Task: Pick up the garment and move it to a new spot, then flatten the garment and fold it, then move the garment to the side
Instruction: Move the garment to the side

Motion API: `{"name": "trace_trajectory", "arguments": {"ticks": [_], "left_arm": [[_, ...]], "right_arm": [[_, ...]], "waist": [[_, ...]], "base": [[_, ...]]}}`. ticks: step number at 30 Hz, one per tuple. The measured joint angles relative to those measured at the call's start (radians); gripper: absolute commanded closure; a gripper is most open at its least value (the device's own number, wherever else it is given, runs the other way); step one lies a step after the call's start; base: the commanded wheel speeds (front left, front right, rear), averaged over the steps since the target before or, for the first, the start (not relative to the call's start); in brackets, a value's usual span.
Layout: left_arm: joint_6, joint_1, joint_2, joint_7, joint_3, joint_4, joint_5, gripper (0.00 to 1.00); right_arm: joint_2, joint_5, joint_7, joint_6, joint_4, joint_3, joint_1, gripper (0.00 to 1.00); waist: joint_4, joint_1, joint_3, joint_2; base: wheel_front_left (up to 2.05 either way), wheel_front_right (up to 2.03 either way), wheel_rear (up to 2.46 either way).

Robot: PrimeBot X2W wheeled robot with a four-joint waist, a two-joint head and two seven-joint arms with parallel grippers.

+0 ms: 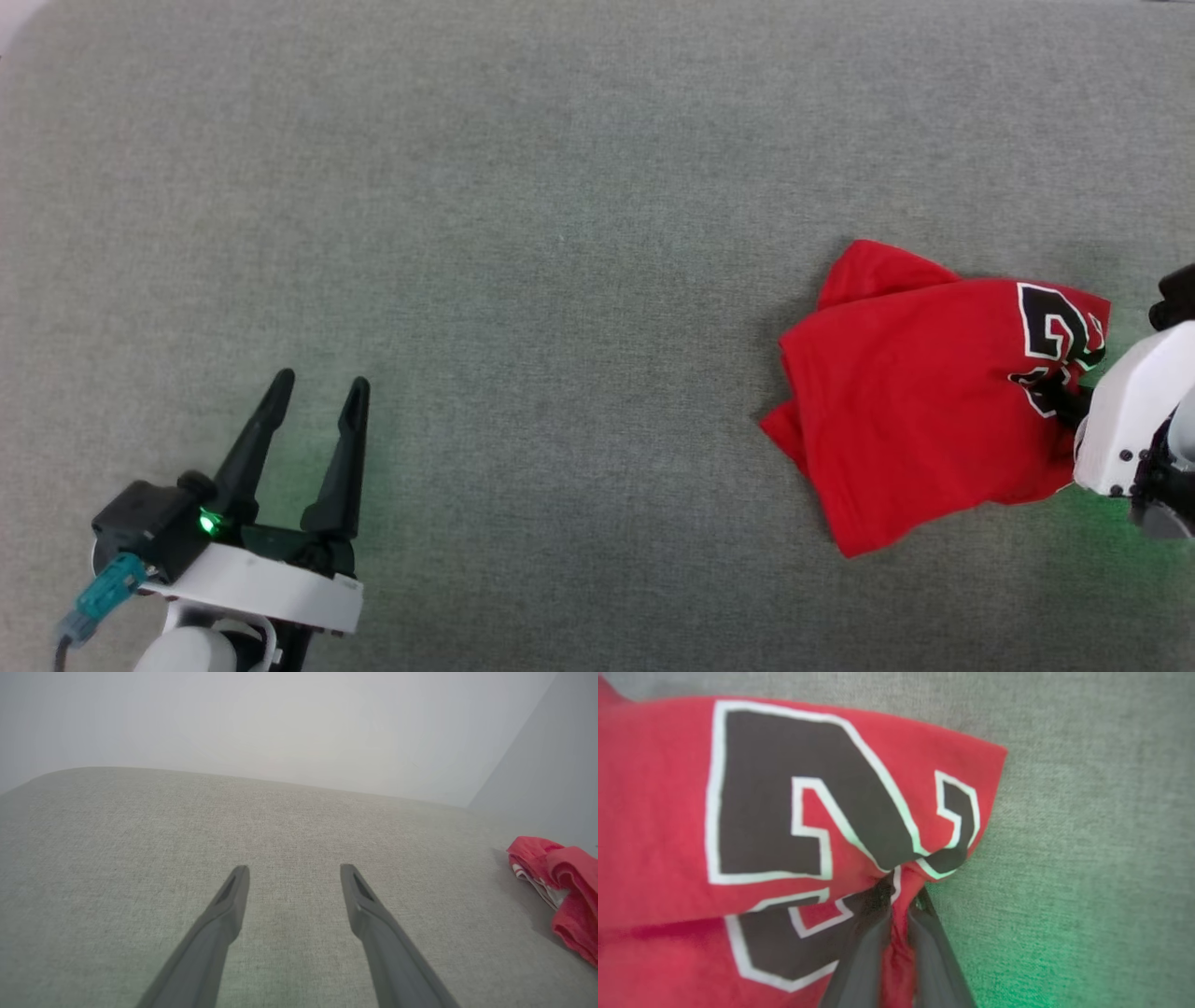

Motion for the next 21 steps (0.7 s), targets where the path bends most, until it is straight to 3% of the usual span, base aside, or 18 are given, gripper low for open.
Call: {"name": "trace_trajectory", "arguments": {"ticks": [8,21], "left_arm": [[0.000,-0.005,0.008,0.000,-0.013,-0.020,0.008,0.00],[0.000,-0.058,0.074,0.000,-0.082,-0.077,0.035,0.00]], "right_arm": [[-0.006,0.097,-0.220,-0.001,-0.063,0.038,0.072,1.00],[-0.029,0.128,-0.320,-0.001,-0.097,-0.098,0.129,1.00]], "waist": [[-0.050,0.0000,-0.025,-0.0001],[-0.195,0.0000,-0.017,-0.0001]], "base": [[0.00,0.00,0.00],[0.00,0.00,0.00]]}}
